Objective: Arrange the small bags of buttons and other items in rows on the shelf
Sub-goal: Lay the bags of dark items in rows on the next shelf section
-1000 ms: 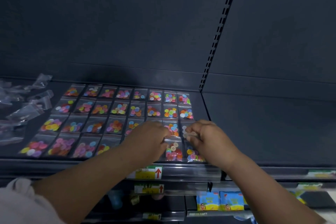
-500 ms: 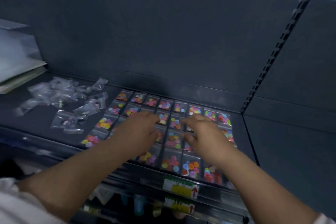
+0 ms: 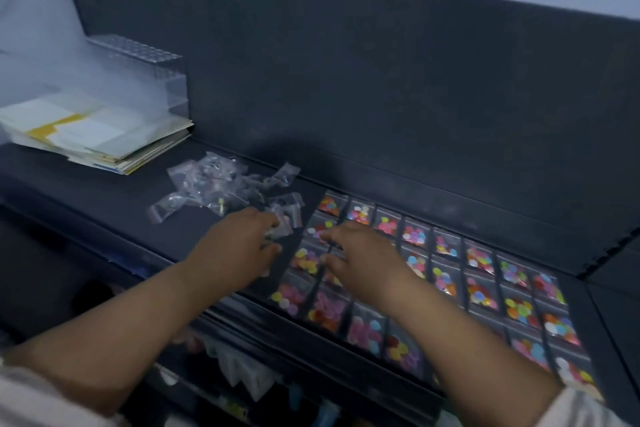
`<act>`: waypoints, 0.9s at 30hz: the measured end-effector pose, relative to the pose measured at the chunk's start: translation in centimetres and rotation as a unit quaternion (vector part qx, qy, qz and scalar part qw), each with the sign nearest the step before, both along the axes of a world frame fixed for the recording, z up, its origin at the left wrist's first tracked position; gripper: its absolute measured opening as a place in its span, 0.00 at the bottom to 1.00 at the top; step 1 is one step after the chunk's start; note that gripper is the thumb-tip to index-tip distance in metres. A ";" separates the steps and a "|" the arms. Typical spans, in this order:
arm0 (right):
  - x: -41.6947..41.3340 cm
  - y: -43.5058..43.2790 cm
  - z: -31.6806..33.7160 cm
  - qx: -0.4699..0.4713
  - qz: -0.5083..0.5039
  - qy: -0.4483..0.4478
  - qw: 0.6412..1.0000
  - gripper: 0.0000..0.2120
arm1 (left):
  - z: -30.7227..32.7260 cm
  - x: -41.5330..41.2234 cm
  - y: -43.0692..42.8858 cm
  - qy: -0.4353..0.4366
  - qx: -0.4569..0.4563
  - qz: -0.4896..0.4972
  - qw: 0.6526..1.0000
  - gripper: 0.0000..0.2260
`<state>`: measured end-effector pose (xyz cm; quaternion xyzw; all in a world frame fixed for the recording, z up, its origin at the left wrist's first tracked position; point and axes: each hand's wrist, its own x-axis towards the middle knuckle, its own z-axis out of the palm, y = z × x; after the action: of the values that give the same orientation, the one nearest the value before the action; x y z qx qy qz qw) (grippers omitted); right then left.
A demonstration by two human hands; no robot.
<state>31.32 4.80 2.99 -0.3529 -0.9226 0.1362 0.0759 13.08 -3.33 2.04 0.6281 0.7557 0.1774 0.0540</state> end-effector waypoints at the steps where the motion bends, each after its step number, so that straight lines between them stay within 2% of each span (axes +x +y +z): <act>1: -1.3 0.1 -0.1 -0.004 -0.003 -0.002 1.000 0.18 | -0.1 -1.3 0.1 0.002 -0.007 0.009 1.000 0.18; 8: -8.5 0.7 -1.1 -0.045 -0.068 -0.010 0.997 0.12 | -1.9 -8.4 1.5 0.000 -0.053 0.023 0.998 0.12; 12: -11.0 0.4 -1.9 -0.076 -0.066 -0.029 0.995 0.08 | -3.5 -10.7 2.5 -0.016 -0.058 -0.025 0.998 0.12; 16: -12.7 0.3 -2.7 -0.085 -0.074 -0.044 0.993 0.12 | -4.4 -11.6 3.6 -0.034 -0.063 -0.090 0.993 0.13; 21: -13.7 0.3 -3.6 -0.070 -0.087 -0.081 0.990 0.16 | -5.1 -11.8 4.5 -0.042 -0.096 -0.123 0.987 0.11; 25: -13.9 0.1 -3.5 -0.055 -0.116 -0.082 0.988 0.06 | -5.2 -12.0 4.9 -0.109 -0.106 -0.108 0.982 0.04; 27: -13.9 0.1 -3.6 -0.060 -0.125 -0.085 0.987 0.06 | -5.0 -12.2 4.8 -0.136 -0.114 -0.100 0.979 0.03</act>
<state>17.39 4.91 -0.64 -0.4793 -0.8647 0.1501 -0.0076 0.90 1.49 -2.93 0.6600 0.6901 0.1679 0.2448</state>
